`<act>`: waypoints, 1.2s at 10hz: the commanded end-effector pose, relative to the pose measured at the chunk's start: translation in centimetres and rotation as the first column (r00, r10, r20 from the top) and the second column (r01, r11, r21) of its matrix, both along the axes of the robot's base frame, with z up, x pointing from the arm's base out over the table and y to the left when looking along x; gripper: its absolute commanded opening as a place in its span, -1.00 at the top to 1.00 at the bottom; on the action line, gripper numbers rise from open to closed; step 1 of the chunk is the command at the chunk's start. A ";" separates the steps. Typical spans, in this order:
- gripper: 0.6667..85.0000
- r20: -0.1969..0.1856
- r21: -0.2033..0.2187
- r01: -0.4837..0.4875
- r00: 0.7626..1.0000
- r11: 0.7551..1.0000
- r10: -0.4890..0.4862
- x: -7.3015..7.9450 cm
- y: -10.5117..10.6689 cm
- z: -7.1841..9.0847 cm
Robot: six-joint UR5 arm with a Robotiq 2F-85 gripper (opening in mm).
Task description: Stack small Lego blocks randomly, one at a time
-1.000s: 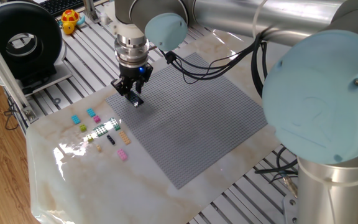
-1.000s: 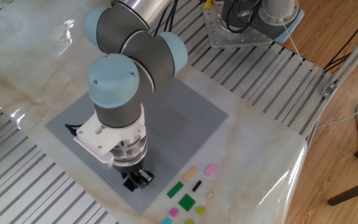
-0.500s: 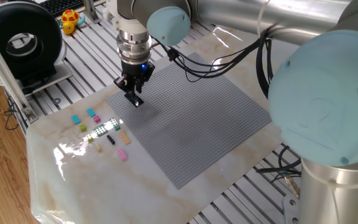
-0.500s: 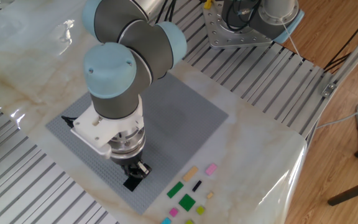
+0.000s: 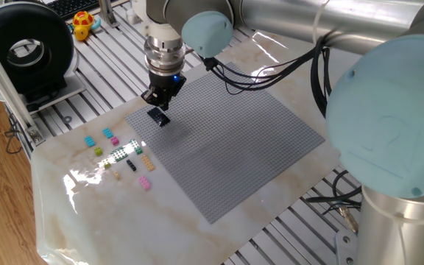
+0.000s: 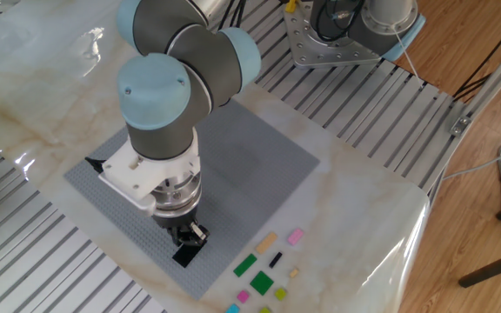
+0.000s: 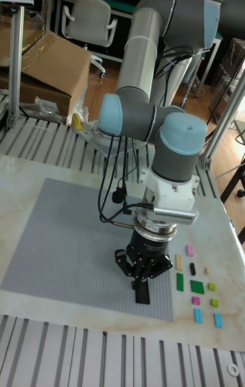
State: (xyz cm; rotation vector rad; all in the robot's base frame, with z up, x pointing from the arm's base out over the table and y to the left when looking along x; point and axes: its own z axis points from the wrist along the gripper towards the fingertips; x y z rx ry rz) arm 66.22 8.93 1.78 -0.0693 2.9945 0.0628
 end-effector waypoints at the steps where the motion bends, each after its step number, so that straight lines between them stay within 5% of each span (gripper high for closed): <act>1: 0.98 0.036 0.025 -0.014 0.999 1.000 0.013 0.1 0.0 -0.3; 3: 0.98 0.035 0.019 -0.021 0.999 1.000 0.021 0.0 -0.1 -0.5; 5: 0.98 -0.016 -0.018 -0.023 1.000 1.000 0.023 -0.8 -0.6 0.1; 8: 0.98 -0.015 -0.024 -0.023 1.000 0.999 0.023 -0.8 -0.7 0.2; 10: 0.98 0.043 0.001 -0.041 0.998 0.999 0.041 0.6 0.0 0.4; 12: 0.98 0.003 -0.037 -0.033 0.999 0.999 0.033 -0.4 -1.1 0.1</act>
